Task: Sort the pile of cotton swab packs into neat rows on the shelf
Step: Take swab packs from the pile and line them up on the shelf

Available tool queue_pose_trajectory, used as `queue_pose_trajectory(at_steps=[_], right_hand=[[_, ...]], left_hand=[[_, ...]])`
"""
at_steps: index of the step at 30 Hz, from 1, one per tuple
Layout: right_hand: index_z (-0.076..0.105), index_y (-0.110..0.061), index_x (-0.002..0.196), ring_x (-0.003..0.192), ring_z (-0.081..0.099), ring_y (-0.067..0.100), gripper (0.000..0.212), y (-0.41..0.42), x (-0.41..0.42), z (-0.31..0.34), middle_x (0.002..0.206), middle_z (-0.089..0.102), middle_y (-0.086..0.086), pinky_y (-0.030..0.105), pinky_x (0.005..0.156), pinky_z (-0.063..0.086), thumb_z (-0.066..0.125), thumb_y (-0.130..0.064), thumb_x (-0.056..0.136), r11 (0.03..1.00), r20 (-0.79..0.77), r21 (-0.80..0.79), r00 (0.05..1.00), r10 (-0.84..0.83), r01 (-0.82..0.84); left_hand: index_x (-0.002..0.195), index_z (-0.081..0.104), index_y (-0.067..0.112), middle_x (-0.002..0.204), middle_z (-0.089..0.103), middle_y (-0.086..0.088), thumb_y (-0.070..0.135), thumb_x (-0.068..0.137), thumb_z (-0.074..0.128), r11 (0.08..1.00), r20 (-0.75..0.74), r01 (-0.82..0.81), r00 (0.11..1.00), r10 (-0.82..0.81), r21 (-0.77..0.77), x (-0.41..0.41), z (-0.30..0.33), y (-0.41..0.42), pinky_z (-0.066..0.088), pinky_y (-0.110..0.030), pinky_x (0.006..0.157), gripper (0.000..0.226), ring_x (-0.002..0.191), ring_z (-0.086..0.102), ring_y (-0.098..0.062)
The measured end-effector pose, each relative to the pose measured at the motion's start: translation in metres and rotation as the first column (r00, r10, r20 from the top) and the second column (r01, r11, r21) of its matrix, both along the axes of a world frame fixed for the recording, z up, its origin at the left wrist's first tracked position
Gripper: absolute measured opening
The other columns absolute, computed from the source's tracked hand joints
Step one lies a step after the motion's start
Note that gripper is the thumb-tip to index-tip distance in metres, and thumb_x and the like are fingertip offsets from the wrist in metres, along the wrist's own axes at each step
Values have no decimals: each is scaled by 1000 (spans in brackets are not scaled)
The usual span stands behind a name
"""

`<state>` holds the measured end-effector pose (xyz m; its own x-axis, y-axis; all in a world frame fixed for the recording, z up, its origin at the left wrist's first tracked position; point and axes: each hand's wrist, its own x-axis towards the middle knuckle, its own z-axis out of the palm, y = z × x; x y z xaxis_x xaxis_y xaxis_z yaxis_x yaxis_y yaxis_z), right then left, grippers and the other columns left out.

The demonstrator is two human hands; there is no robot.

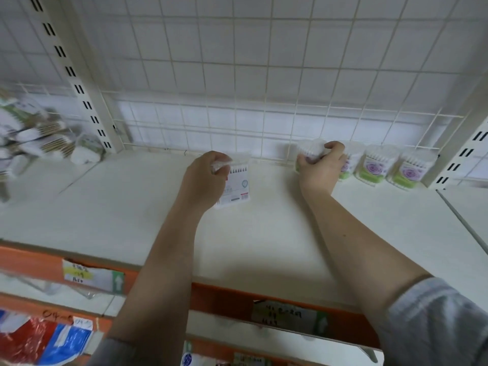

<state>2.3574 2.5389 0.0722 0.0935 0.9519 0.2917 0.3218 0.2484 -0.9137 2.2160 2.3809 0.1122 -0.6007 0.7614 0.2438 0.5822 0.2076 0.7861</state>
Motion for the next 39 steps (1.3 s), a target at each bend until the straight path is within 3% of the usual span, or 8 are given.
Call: queue_pose_trajectory(at_steps=[5,11,17,23,27,31,37,39], right_hand=[[40,-15,120,85,57,27,49,-6,8,-5,108,55,18,28,71,41,65,-13,78,999,-45,-8,998,53,-54],[40,-11,124,95,51,20,46,-19,26,1,111,50,6,27,76,36,63,-21,85,996,37,-44,997,74,-72],[54,-8,117,101,57,26,32,-43,33,0,112,61,11,30,83,43,54,-15,85,954,263,-186,924,279,-235],[61,-10,116,109,55,21,29,-67,21,7,117,62,5,23,85,38,54,-17,89,914,496,-184,768,405,-362],[48,-14,134,125,45,23,43,-84,-4,14,136,50,6,30,99,36,51,-21,91,881,699,-219,562,442,-420],[30,-22,146,136,33,21,57,-108,-48,25,151,33,1,31,107,29,50,-31,93,836,770,-298,402,496,-460],[25,-24,148,140,28,18,63,-154,-119,28,154,27,-3,31,112,23,51,-41,93,827,726,-371,423,542,-422],[25,-24,148,140,27,18,64,-167,-141,28,154,27,-3,31,113,23,51,-43,93,836,717,-374,447,535,-401]], left_hand=[[108,63,17,107,61,2,9,91,49,999,7,-40,999,40,-1,4,-2,-10,42,-25,77,23,96,61,-21],[112,63,16,101,61,3,10,91,53,996,15,-84,996,84,3,7,-2,-25,38,-22,72,24,93,58,-18],[98,64,18,90,67,0,12,84,66,984,167,-144,978,125,107,1,-6,-44,54,-43,84,16,87,66,-23],[100,66,14,88,65,3,12,84,66,972,109,-166,983,150,165,-17,-11,-59,52,-29,76,16,85,65,-23],[102,66,11,87,62,4,7,86,63,969,56,-164,986,156,185,-60,-9,-68,42,-8,57,17,81,61,-16],[102,66,12,95,62,2,8,86,63,972,-4,-113,993,116,205,-123,-8,-74,43,-6,57,16,82,61,-15],[102,67,11,81,61,5,10,85,64,991,-35,23,999,-19,135,-214,4,-77,36,-2,50,17,76,58,-13],[100,68,10,84,62,4,10,85,65,991,-6,59,998,-58,124,-239,5,-72,37,-2,51,15,68,57,-3]])
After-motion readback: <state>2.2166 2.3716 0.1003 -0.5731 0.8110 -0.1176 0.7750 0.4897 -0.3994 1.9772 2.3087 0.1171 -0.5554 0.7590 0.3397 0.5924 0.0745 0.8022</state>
